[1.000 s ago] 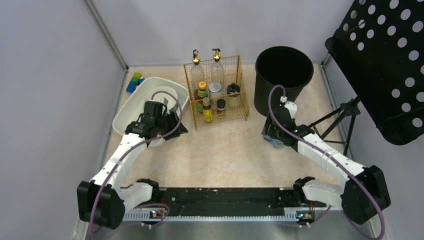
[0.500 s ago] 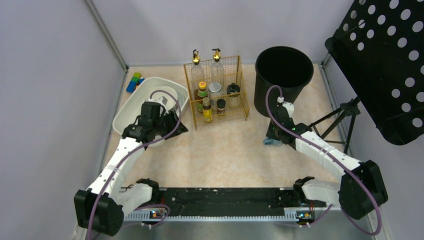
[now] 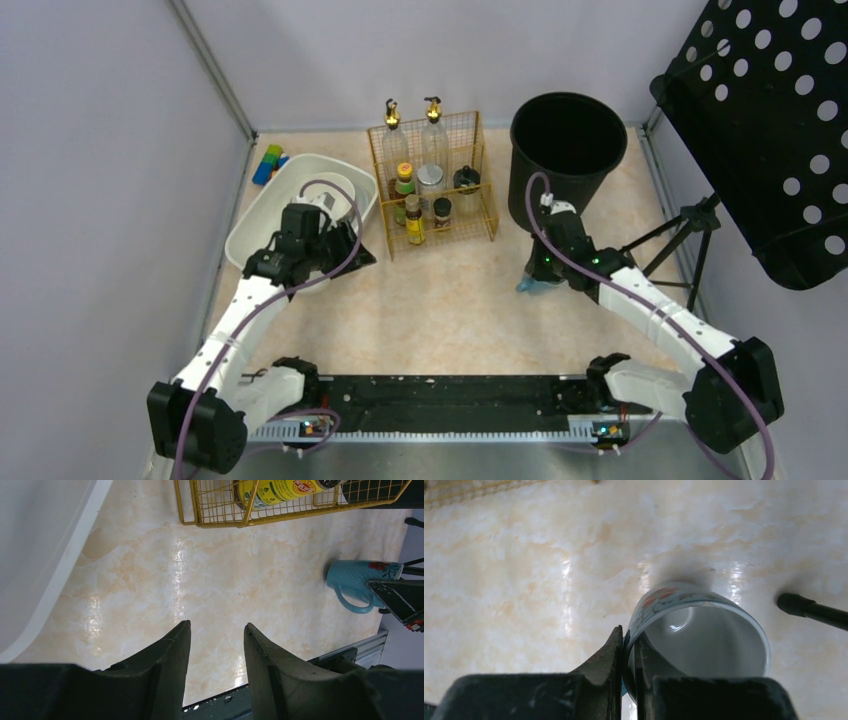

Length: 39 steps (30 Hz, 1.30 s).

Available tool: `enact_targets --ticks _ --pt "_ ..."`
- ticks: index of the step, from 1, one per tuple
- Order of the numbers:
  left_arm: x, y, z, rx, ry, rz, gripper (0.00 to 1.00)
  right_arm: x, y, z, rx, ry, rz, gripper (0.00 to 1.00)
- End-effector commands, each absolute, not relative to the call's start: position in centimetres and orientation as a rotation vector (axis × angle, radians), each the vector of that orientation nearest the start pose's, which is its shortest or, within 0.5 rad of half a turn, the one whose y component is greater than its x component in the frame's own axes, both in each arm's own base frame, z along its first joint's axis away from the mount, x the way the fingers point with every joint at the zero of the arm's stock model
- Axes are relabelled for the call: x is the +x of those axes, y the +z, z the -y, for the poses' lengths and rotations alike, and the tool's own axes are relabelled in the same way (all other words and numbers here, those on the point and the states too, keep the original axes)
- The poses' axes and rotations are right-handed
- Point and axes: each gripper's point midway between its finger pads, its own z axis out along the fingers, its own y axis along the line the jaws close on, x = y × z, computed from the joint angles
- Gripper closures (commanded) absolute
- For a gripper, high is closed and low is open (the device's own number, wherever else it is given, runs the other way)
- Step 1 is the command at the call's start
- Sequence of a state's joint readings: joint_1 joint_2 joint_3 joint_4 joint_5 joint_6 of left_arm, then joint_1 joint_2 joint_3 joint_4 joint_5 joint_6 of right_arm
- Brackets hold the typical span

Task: Clear the kitchen counter

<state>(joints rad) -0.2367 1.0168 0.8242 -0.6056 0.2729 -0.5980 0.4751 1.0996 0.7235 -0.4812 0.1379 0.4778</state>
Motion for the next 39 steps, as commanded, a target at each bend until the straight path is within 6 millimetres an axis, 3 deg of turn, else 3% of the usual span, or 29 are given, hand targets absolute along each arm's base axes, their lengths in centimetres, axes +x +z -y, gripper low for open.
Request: enact_targets --ticks 1,6,12,15,19,24,31,39 --pt "25.0 17.5 14.0 -0.233 -0.769 -2.373 0.52 25.7 15.7 -17.5 -0.278 0.487 -2.296 1.00" --pt "23.8 18.4 15.0 -0.140 -0.829 -2.394 0.52 23.5 18.0 -22.0 -0.608 0.613 -2.212 1.00" --pt "22.3 19.0 15.4 -0.028 -0.844 -2.429 0.52 20.9 18.2 -26.4 -0.980 0.660 -2.086 1.00" --pt "21.8 19.6 15.4 0.019 -0.849 -2.424 0.52 18.7 18.4 -28.9 -1.207 0.696 -1.940 1.00" --pt "21.0 20.7 15.7 0.085 -0.873 -2.418 0.49 14.2 19.5 -31.8 -1.527 0.807 -1.637 1.00" --pt "19.9 21.5 16.6 0.139 -0.948 -2.402 0.48 10.0 21.4 -33.4 -1.759 0.848 -1.285 1.00" --pt "18.2 21.4 18.0 0.155 -1.002 -2.435 0.48 8.6 22.2 -34.8 -1.906 0.796 -1.105 1.00" --pt "16.7 21.6 19.8 0.265 -0.971 -2.476 0.48 9.0 20.6 -36.8 -2.062 0.707 -1.087 1.00"
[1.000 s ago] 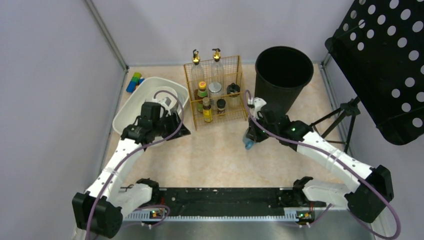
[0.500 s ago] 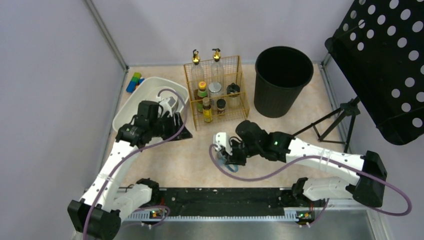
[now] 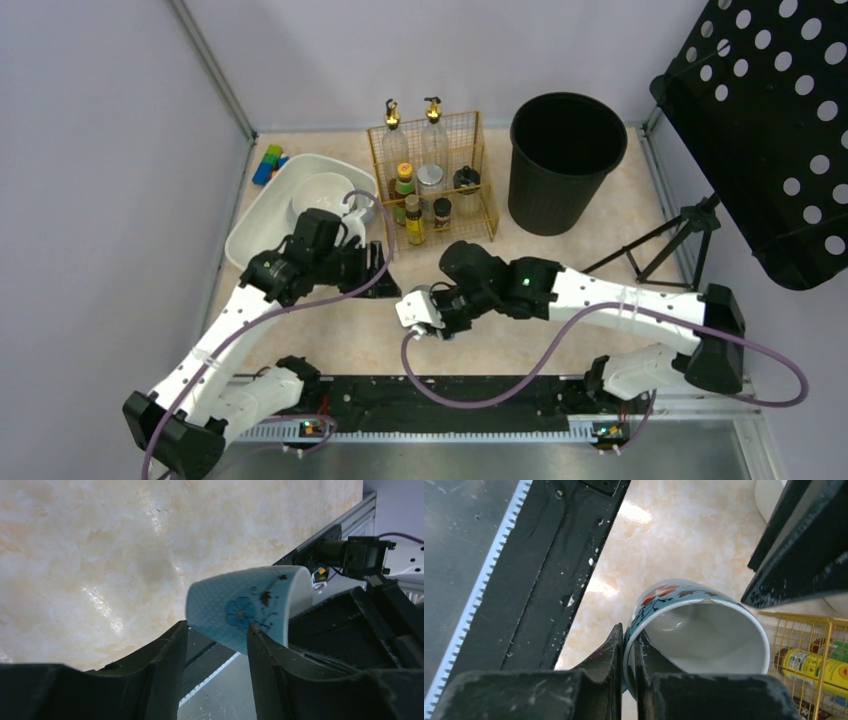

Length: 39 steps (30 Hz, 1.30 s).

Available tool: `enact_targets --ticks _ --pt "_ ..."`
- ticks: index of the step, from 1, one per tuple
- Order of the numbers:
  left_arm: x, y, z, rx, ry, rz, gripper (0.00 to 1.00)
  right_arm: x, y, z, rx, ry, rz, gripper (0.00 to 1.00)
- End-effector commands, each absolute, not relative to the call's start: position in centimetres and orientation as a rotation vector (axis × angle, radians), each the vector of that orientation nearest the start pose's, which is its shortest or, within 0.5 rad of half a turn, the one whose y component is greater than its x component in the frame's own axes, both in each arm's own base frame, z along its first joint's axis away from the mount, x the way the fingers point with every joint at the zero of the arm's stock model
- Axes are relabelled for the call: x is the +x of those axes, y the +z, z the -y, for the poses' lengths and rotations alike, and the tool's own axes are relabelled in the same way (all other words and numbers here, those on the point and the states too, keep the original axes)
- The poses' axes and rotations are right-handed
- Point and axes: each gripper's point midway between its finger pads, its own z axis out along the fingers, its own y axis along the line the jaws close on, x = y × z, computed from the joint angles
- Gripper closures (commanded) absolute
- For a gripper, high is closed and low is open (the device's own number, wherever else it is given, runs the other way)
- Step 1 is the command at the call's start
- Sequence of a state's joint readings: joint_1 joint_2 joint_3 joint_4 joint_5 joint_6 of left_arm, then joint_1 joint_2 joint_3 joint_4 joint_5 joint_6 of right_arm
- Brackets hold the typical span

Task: Clear the kitchen counter

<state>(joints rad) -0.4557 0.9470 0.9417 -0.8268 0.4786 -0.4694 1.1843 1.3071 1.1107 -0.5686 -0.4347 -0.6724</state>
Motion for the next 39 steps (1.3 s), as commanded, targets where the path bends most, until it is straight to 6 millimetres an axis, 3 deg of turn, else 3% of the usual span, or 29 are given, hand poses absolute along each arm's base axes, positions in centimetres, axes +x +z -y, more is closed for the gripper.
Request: enact_targets --ticks 1,10,24,31,39 --pt "16.6 21.7 19.9 0.272 -0.961 -2.477 0.48 8.9 20.4 -37.0 -2.076 0.694 -1.086 1.00" --pt "16.0 22.4 20.1 0.309 -0.911 -2.478 0.48 8.6 19.8 -38.3 -2.132 0.638 -1.050 1.00" --pt "15.5 20.9 20.1 0.381 -0.789 -2.543 0.50 9.1 20.8 -40.2 -2.153 0.581 -1.002 1.00" --pt "15.9 20.2 19.8 0.387 -0.722 -2.573 0.70 9.4 21.3 -40.8 -2.140 0.574 -0.999 1.00" --pt "16.2 19.2 19.7 0.404 -0.662 -2.613 0.73 10.1 22.2 -42.0 -2.120 0.551 -0.996 1.00"
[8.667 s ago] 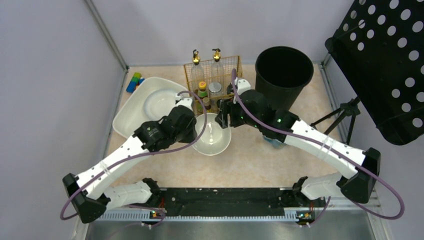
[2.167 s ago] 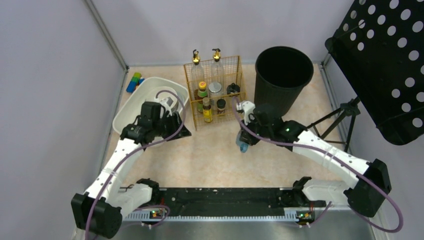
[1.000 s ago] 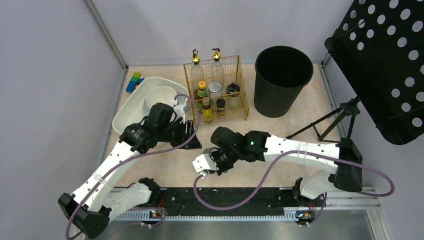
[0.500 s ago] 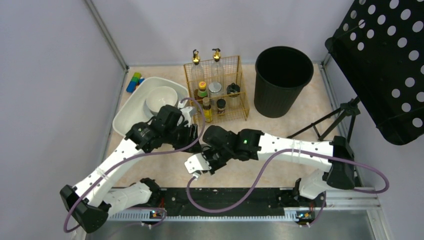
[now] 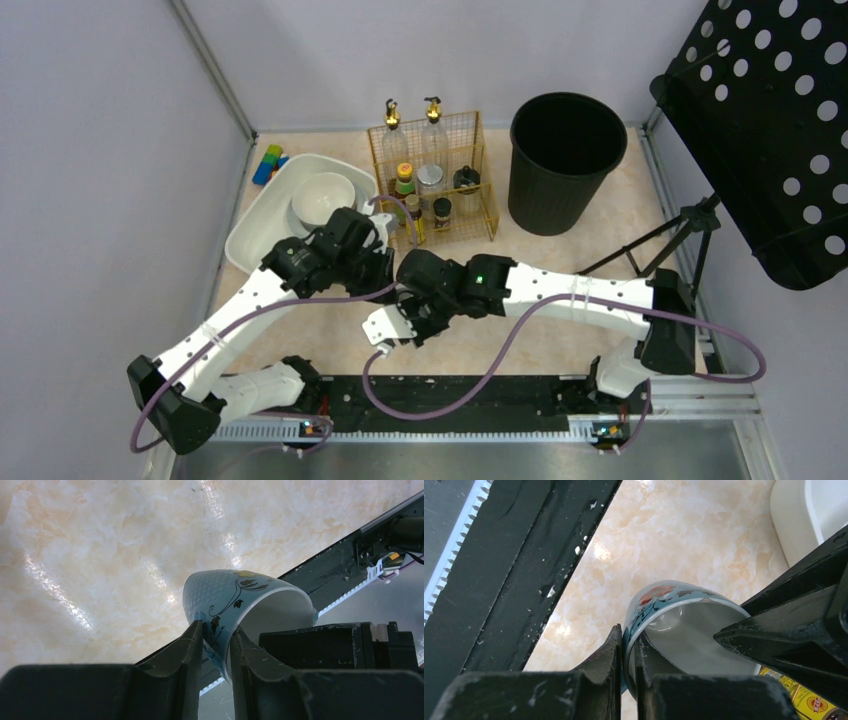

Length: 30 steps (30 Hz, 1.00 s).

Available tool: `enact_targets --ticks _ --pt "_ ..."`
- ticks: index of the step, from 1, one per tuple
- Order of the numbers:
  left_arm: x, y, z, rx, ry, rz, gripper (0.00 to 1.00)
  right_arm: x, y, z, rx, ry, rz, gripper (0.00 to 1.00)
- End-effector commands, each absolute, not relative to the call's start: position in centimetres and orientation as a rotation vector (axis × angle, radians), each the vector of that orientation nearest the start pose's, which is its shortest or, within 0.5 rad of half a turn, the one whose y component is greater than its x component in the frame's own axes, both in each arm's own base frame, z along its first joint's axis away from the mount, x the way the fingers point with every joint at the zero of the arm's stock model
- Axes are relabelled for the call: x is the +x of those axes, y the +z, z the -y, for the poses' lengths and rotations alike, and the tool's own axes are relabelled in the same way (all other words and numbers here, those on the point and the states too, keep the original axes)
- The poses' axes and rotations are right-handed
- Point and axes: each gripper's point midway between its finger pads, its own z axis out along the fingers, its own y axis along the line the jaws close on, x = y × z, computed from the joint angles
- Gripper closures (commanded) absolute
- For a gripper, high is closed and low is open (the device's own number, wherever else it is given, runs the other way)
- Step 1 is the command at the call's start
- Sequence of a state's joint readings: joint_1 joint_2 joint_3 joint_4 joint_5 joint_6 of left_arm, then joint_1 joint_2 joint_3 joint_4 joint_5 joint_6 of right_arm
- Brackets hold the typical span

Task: Clear the kitchen counter

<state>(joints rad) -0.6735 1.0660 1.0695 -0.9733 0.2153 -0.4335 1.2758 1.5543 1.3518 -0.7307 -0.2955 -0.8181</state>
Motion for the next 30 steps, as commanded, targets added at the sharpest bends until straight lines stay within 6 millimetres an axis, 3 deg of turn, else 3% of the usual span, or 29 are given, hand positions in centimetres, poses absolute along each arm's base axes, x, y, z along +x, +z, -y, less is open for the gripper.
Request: enact_targets --ticks 1,16,23,26,30 --pt "16.2 19.1 19.7 0.406 -0.659 -2.618 0.72 10.2 22.2 -42.1 -2.120 0.550 -0.993 1.00" --pt "16.1 17.8 20.0 0.458 -0.622 -2.666 0.67 10.8 22.6 -43.1 -2.121 0.523 -0.969 1.00" --pt "15.9 17.4 20.2 0.491 -0.612 -2.681 0.81 11.0 23.0 -43.7 -2.106 0.517 -0.961 1.00" --pt "16.0 17.5 20.2 0.496 -0.608 -2.680 0.99 11.2 23.3 -44.0 -2.096 0.515 -0.955 1.00" --pt "16.0 17.6 20.4 0.506 -0.611 -2.673 1.00 11.2 23.6 -44.5 -2.083 0.522 -0.946 1.00"
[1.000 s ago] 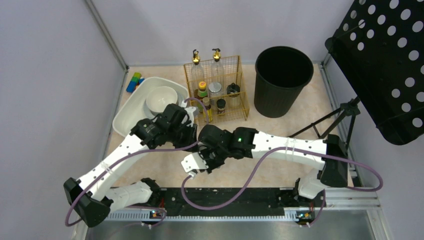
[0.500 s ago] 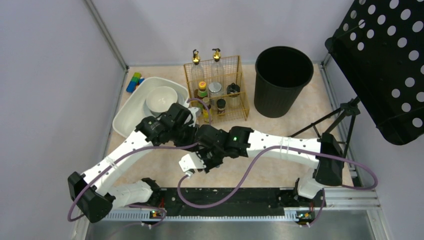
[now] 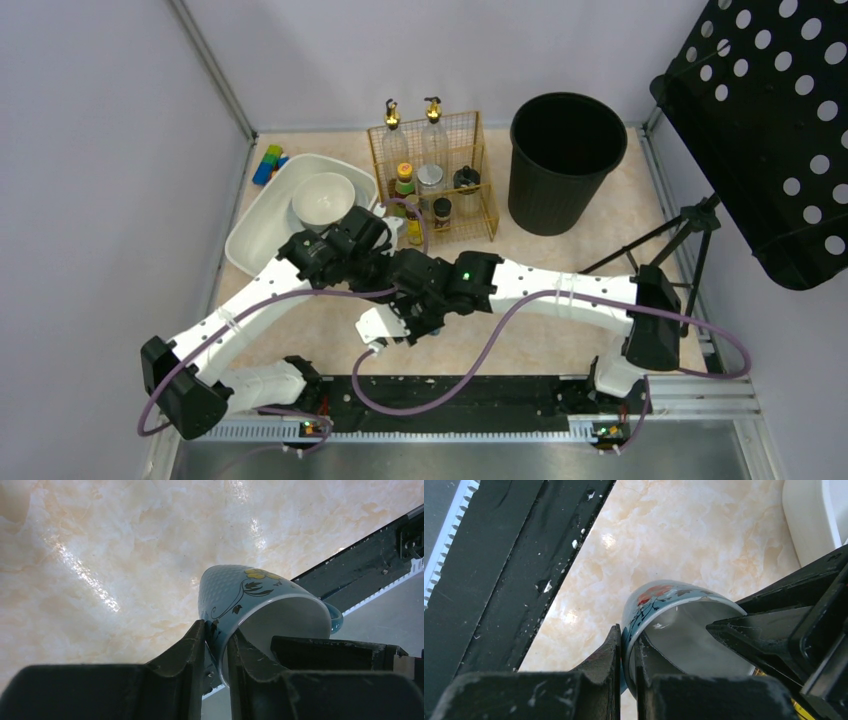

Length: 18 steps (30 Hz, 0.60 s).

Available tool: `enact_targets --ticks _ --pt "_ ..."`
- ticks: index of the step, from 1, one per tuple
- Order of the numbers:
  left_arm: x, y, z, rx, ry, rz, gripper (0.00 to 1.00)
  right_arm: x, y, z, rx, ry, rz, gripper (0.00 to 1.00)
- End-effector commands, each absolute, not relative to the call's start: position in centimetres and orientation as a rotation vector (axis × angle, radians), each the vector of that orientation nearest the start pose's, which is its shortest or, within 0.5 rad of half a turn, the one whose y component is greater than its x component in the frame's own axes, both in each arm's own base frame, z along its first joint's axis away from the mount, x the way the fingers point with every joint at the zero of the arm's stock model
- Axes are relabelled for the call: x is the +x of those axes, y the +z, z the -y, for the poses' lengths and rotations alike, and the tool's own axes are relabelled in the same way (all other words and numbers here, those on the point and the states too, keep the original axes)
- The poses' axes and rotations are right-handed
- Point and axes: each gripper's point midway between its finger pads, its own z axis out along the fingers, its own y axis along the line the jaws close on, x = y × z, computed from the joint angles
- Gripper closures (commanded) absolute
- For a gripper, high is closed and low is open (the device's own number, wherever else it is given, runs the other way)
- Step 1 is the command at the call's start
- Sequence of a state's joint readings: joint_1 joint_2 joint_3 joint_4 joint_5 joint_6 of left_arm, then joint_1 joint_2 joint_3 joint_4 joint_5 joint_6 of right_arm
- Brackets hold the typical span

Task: Clear the kitchen counter

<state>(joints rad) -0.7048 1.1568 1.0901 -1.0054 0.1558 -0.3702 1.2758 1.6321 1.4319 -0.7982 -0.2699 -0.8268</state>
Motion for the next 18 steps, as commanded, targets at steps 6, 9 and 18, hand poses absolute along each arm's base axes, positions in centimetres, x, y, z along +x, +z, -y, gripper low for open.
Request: enact_targets --ticks 6,9,18 --pt "16.3 17.6 20.2 0.516 -0.583 -2.659 1.00 11.7 24.3 -45.1 -2.030 0.506 -0.931 0.95" --pt "16.4 17.7 20.0 0.515 -0.567 -2.644 1.00 11.9 24.6 -45.2 -2.018 0.499 -0.926 0.84" --pt "17.0 17.4 19.6 0.497 -0.516 -2.640 1.00 12.4 24.5 -45.5 -1.990 0.474 -0.924 0.65"
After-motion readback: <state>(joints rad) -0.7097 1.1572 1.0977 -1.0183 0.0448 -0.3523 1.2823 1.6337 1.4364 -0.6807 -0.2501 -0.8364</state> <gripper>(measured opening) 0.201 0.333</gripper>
